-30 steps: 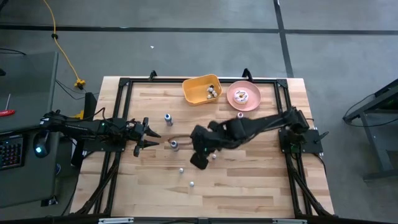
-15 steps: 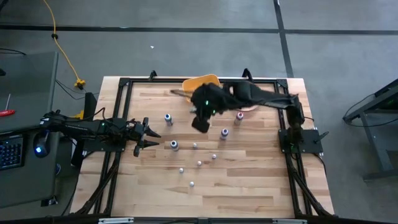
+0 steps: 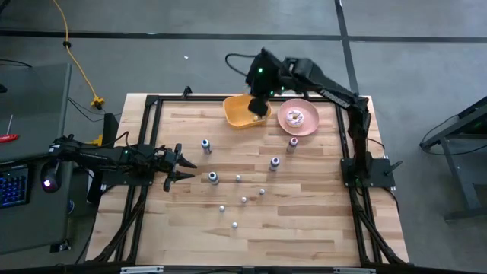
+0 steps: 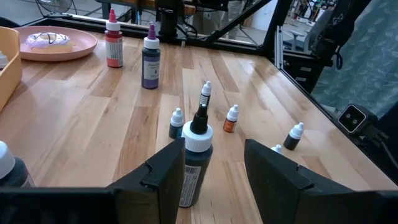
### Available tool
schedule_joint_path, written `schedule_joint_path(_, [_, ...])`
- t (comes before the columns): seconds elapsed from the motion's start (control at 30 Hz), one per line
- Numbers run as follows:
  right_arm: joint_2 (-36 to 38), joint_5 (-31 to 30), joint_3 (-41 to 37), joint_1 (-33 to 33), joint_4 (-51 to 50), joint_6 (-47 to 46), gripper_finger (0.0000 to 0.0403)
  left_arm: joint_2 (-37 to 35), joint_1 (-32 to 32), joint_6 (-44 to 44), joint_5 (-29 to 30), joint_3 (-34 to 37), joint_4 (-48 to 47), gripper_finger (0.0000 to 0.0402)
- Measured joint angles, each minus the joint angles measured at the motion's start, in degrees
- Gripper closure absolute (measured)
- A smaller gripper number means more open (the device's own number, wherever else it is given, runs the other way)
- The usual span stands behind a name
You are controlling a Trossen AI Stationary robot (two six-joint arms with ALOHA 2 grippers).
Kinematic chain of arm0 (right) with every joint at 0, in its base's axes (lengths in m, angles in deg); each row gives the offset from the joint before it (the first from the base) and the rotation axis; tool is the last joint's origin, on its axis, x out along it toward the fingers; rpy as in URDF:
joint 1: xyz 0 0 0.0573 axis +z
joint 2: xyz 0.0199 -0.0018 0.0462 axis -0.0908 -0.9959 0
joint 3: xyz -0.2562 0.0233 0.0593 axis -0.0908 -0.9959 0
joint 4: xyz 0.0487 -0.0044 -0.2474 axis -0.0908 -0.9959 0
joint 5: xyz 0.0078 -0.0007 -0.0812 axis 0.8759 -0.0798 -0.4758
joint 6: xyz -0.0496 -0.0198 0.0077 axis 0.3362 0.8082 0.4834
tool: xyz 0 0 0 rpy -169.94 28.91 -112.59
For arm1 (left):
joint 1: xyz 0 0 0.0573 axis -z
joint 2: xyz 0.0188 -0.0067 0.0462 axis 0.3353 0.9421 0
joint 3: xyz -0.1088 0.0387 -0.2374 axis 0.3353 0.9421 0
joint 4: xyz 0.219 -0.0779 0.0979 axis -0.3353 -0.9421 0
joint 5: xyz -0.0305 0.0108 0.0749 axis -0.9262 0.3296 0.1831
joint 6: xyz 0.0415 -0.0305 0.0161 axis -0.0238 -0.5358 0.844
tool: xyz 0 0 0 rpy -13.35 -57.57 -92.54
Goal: Pick & Place food coloring
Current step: Put the small black food coloring bottle into the yellow bin
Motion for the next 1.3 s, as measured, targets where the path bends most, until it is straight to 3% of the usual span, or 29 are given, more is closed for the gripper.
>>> schedule_joint_path(0.23, [-2.92,-3.89,-2.6,-6.21,7.28,6.33,0.0349,-0.01,0.01,0.02,0.02,-0.01,-0.02,0.0238])
schedule_joint_path(0.5, [-10.28,-2.61,-3.15,-8.92,12.98,-0.55,0.035,0.01,0.0,0.02,0.15,0.0,-0.02,0.0238])
schedule_joint_path(0.93, [-20.45,3.58,-3.15,-11.02,9.26,-11.72,0.035,0.0,-0.01,0.02,0.11,-0.01,-0.02,0.0238])
schedule_joint_path(1.3, [-21.93,8.02,-3.15,-12.78,5.67,-15.4,0.0349,0.01,-0.01,0.0,0.07,-0.01,-0.02,0.0238])
